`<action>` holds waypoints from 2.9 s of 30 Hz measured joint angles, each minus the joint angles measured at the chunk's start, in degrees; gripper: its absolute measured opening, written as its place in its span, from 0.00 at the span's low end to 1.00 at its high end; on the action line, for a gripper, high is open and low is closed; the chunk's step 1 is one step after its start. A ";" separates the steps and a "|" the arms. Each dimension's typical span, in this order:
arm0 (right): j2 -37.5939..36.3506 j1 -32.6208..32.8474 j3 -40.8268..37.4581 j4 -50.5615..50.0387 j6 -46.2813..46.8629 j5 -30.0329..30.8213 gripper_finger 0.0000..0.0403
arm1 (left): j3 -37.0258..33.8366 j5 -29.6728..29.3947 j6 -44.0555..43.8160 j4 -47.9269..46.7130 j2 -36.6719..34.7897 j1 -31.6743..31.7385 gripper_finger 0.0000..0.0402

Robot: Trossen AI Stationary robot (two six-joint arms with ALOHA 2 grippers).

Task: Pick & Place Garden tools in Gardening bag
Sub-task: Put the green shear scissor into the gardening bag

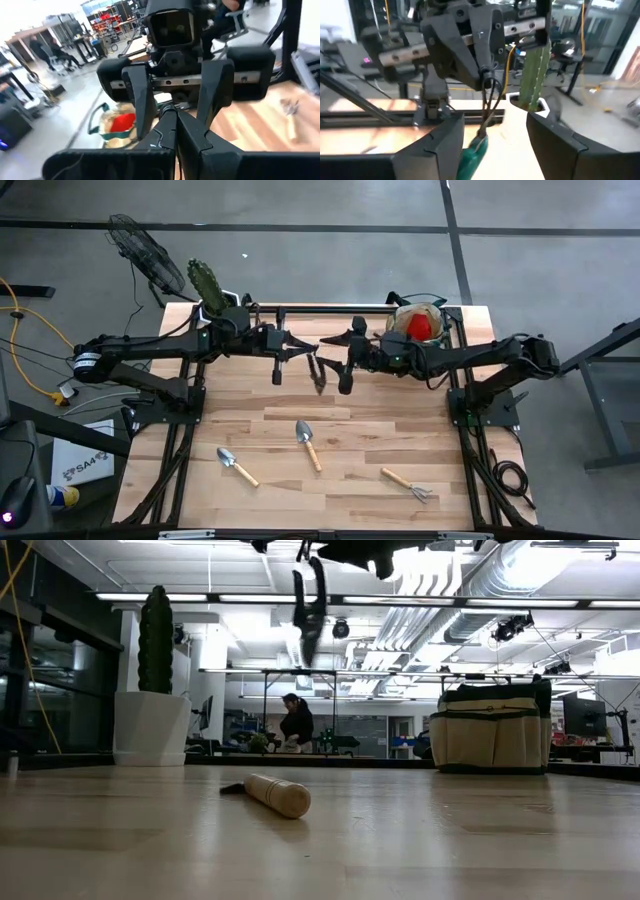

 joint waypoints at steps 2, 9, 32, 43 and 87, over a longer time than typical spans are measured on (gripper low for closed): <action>0.00 0.75 0.00 -0.01 -4.16 0.96 0.53 | 0.00 0.00 -2.67 0.00 0.00 0.00 0.00; 0.00 3.78 0.00 0.27 -16.04 8.55 0.53 | 0.00 -0.09 -11.85 0.22 0.00 0.02 0.00; 0.00 5.00 0.00 5.02 -26.28 10.69 0.53 | 0.00 3.43 -26.11 1.23 0.00 0.02 0.00; 0.36 4.21 0.02 6.36 -26.74 9.08 0.53 | 0.02 6.65 -28.35 4.17 2.46 0.03 0.00; 0.55 6.91 0.02 0.74 7.35 7.70 0.53 | 0.00 2.77 -21.84 4.59 2.69 0.02 0.00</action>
